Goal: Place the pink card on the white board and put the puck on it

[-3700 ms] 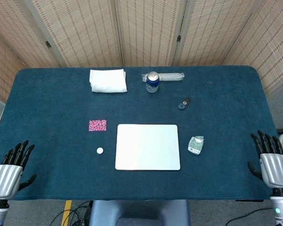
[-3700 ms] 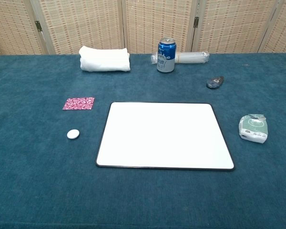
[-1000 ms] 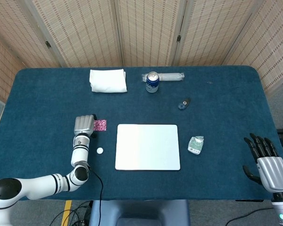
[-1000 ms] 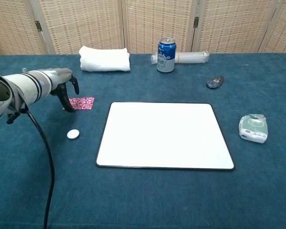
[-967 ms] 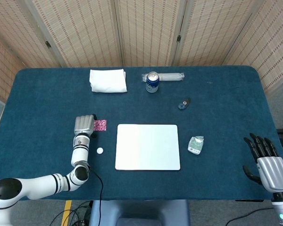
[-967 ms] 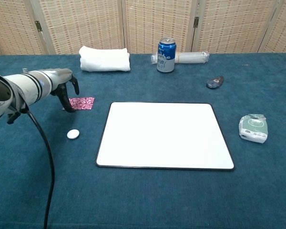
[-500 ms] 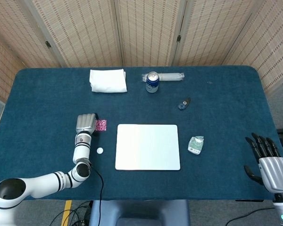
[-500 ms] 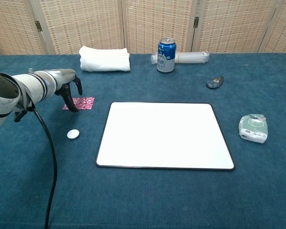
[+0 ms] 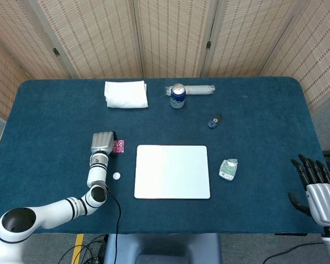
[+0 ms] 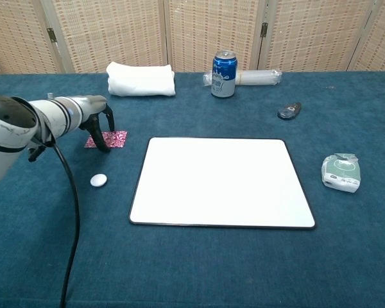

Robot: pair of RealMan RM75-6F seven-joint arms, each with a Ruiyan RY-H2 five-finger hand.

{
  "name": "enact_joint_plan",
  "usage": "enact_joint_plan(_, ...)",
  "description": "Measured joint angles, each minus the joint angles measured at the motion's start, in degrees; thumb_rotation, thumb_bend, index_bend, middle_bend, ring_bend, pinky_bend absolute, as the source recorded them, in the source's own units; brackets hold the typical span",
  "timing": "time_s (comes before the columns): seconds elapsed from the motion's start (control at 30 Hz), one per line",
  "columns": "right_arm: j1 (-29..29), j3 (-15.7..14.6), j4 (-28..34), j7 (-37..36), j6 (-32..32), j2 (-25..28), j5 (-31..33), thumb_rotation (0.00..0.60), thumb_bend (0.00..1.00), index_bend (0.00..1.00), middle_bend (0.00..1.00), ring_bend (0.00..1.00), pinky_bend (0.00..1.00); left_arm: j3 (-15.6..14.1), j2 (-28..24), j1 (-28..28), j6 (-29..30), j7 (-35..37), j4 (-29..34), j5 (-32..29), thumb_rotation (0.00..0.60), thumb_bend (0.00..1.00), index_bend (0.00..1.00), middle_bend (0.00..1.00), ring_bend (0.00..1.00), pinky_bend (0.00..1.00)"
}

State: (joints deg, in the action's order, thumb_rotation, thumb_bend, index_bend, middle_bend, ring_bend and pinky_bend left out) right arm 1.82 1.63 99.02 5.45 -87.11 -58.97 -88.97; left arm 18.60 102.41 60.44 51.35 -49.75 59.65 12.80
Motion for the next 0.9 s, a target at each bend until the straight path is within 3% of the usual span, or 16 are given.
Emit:
enact_joint_plan(0.2,-0.02,0.02,0.07,0.07,0.04,0.01,0.01,0.6,0.25,0.05,0.0,0.0,0.0,0.02,0.49,-0.29,-0.97,0.6,-1.8,0.44,0.6,0.25,0.41,1.0,1.0,1.0)
enact_joint_plan(0.47,0.06,-0.03,0.16,0.57,0.37,-0.22,-0.02,0.6,0.25,0.05,0.0,0.0,0.0,0.12,0.4,-1.01,-1.25,1.93,-1.9,1.83,0.6,0.25,0.55,1.0,1.0,1.0)
enact_joint_plan(0.9,0.24,-0.05,0.1,0.69,0.76,-0.32,-0.14,0.6,0.25,0.05,0.0,0.0,0.0,0.91,-1.89,-1.44,-0.1,1.92,2.75,1.41,0.6,0.25,0.55,1.0,1.0,1.0)
